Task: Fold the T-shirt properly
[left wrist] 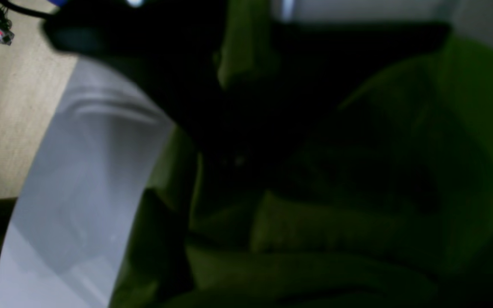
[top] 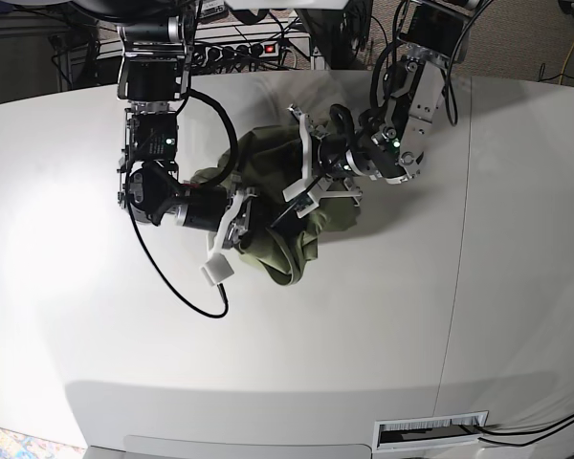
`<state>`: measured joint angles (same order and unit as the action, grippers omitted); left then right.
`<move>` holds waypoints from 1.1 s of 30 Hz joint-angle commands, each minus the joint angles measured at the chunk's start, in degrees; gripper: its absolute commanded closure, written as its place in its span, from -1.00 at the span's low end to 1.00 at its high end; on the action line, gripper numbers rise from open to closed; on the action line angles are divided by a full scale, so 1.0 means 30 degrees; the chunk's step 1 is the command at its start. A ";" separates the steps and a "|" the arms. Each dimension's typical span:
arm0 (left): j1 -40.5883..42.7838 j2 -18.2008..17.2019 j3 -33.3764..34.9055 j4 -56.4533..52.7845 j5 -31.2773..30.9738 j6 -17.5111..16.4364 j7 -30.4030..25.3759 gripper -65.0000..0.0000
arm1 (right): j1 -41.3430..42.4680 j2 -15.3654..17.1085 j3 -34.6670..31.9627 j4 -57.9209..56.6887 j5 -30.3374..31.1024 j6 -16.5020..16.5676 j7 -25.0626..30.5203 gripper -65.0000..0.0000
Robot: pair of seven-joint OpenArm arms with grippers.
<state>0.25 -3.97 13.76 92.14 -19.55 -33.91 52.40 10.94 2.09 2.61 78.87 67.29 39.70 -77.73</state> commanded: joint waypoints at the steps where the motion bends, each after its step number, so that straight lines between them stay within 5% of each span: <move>1: -0.0291 0.0102 -0.0022 0.0364 -0.0328 0.0007 -0.0466 1.00 | 0.0437 -0.0248 0.0022 0.0393 0.0539 0.0099 0.0466 1.00; 8: -0.0299 0.0102 -0.0022 0.0364 -0.0321 0.0015 -0.0459 1.00 | 0.0481 -0.1239 -0.0058 0.0386 -0.0393 0.0099 0.0590 1.00; 23: -0.0342 -0.0029 -0.2732 0.1960 0.1100 0.0000 0.1064 1.00 | 0.0488 -0.1224 -0.0270 0.0386 -0.1872 0.0099 0.1581 1.00; 33: 0.0911 -0.2623 -0.5107 0.2382 0.0430 0.0007 0.2390 1.00 | 0.0488 -0.1231 -0.0270 0.0393 -0.0583 0.0099 0.1530 1.00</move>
<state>3.29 -11.77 -1.63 98.70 -18.63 -33.93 58.89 11.07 -1.43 1.85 78.87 63.53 39.70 -74.13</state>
